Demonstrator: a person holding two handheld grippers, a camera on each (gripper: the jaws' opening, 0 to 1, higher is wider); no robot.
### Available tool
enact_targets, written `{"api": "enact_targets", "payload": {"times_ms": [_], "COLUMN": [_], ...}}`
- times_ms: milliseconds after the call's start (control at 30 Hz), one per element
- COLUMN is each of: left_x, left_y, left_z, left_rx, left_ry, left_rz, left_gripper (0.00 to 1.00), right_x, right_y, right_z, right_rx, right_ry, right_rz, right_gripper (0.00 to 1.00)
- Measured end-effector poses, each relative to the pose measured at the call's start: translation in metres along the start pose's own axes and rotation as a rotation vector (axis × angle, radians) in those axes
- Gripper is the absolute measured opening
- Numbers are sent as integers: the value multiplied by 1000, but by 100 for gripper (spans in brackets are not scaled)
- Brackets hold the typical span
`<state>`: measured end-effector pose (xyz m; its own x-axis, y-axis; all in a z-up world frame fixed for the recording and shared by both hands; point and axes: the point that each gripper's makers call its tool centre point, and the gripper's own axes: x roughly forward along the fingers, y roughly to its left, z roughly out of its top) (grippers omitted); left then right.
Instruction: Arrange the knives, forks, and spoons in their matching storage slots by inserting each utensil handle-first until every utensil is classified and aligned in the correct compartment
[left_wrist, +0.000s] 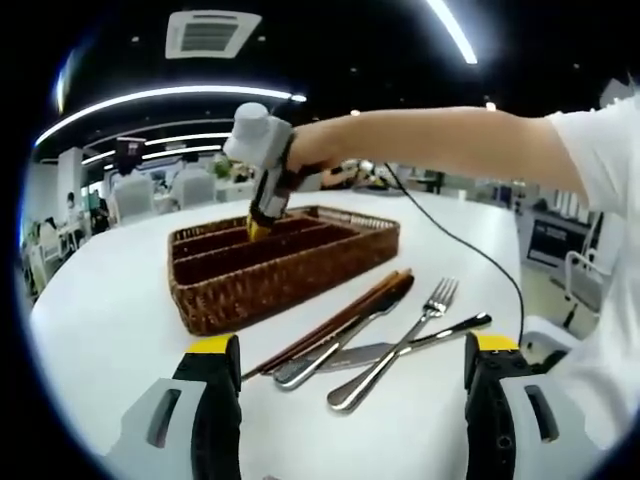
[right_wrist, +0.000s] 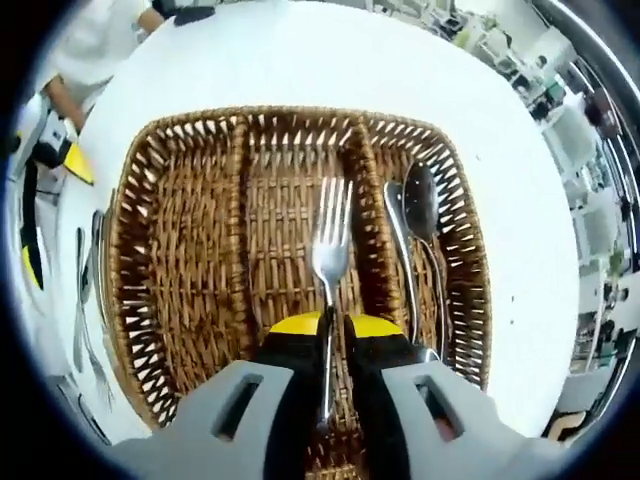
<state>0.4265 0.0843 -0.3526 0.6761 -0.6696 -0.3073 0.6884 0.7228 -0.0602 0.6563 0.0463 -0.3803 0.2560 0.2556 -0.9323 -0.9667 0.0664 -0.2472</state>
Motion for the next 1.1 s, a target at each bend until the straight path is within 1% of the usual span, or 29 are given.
{"api": "enact_targets", "payload": {"times_ms": [33,167,233,367,467,633,733,833,900,933,1100], "left_x": [0,1,0,-1,-2,-3,-3,-4,-4,-4,-4], "left_y": [0,-1,-1,0,1,2,2,3,4,4,4], "left_z": [1,1,1,0,0,-1,-1,-2,-3,-3,-4], "left_rx": [1,4,1,-1,-2,-3,-4,-7,-7,-7,-10], "left_ry": [-2,-1,-2,1,-1,-1,-2,-2,-1,-1,-1], "left_rz": [-1,-3,-3,1,4,6,6,7,8,9,9], "left_gripper": [93,93,93,93,93,93,93,93,93,93,93], "right_x": [0,5,7,11,12,13,13,12,11,11,12], "right_y": [-2,-1,-2,-2,-3,-3,-2,-3,-5,-5,-7], "right_z": [-1,-3,-1,-1,1,2,2,4,6,8,12], "right_rx": [-24,-26,-41,-57,-39,-64,-64,-86,-64,-59,-71], "right_ry": [4,6,-7,2,-7,-7,1,7,10,1,3], "right_rz": [-14,-7,-9,-7,2,7,11,7,-1,1,-9], "right_gripper": [8,8,8,8,7,4,4,3,3,3,3]}}
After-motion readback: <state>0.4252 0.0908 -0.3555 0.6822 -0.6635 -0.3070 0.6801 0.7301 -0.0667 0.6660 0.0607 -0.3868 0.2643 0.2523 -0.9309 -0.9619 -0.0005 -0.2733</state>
